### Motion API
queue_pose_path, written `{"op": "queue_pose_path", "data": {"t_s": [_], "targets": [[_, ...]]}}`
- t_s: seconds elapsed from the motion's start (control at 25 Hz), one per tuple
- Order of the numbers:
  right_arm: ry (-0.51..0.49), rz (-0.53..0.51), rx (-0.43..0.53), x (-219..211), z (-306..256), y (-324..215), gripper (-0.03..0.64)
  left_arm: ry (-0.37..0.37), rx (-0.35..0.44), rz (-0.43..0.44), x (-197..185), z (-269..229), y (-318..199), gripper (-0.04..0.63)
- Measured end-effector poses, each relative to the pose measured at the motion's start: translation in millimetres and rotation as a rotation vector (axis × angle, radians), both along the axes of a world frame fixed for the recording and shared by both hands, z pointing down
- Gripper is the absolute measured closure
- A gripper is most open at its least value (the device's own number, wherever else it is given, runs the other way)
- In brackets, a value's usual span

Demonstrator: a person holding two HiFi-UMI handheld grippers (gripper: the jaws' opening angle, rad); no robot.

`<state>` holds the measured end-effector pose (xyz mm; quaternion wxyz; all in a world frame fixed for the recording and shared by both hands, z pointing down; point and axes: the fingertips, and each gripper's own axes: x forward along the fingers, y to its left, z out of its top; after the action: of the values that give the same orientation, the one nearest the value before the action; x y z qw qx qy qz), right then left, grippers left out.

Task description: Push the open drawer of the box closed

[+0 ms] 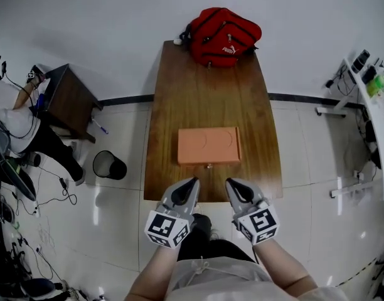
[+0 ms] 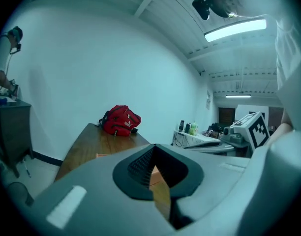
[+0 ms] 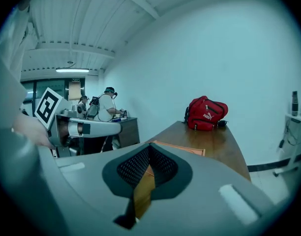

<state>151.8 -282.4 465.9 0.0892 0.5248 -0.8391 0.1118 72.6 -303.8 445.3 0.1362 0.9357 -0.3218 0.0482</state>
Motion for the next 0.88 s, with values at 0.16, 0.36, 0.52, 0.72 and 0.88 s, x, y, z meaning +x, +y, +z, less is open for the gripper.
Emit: {"op": "queue_pose_path", "data": {"t_s": [0.16, 0.36, 0.52, 0.72, 0.88], "targets": [[-0.006, -0.007, 0.019, 0, -19, 34, 0.611, 0.022, 0.037, -0.003, -2, -21, 36, 0.589], [-0.004, -0.01, 0.082, -6, -50, 57, 0.611, 0.04, 0.102, -0.023, -20, -51, 63, 0.589], [0.007, 0.006, 0.117, -16, -66, 77, 0.611, 0.031, 0.139, -0.013, -37, -66, 89, 0.589], [-0.001, 0.056, 0.117, -33, -68, 115, 0.611, 0.043, 0.162, -0.007, -66, -74, 131, 0.589], [-0.006, 0.069, 0.108, -61, -65, 159, 0.611, 0.048, 0.172, 0.001, -97, -77, 175, 0.589]]}}
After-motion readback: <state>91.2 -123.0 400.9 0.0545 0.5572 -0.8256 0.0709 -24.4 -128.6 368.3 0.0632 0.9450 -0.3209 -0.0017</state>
